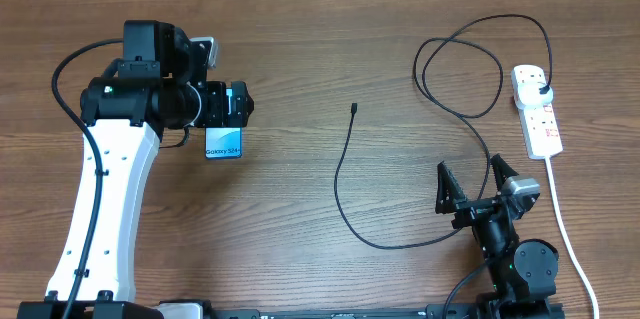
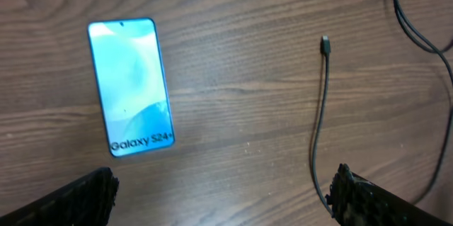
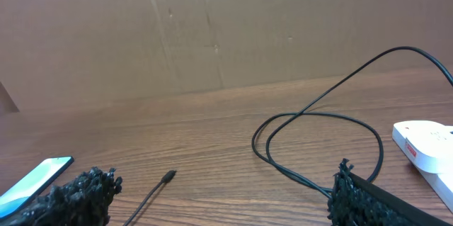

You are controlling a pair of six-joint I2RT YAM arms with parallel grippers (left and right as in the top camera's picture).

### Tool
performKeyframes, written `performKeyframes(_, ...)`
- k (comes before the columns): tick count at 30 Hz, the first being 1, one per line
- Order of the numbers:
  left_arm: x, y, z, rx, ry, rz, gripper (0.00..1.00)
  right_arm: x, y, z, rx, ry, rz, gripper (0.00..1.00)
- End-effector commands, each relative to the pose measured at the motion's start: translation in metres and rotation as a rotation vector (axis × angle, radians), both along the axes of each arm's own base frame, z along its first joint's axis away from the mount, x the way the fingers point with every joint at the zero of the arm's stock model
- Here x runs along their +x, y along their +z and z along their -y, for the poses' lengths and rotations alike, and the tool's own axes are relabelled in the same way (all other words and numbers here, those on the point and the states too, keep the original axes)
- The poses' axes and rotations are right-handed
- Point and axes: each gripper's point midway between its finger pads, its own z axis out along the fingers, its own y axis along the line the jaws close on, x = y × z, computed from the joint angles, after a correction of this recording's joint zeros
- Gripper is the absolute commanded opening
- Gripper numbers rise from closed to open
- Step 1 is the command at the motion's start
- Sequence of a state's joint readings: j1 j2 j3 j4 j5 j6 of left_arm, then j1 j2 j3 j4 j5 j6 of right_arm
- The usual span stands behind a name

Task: Plug charger to phone and switch on socket
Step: 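Move the left gripper forward over the smartphone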

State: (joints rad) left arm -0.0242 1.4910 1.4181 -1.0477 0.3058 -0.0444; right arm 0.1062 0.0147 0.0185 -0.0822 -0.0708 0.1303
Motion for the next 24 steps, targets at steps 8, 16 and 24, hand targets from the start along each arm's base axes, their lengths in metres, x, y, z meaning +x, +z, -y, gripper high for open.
performKeyframes(8,0.014,0.007,-0.006,0.019,0.037,0.035,1.00,0.000,-0.002,0.000,-0.001,-0.004,0.004,1.00)
performKeyframes(16,0.041,0.017,-0.037,0.146,0.201,0.007,1.00,0.000,-0.002,0.000,-0.001,-0.004,0.004,1.00)
performKeyframes(24,0.068,-0.016,-0.041,0.207,0.193,-0.151,1.00,0.000,-0.002,0.000,-0.001,-0.004,0.004,1.00)
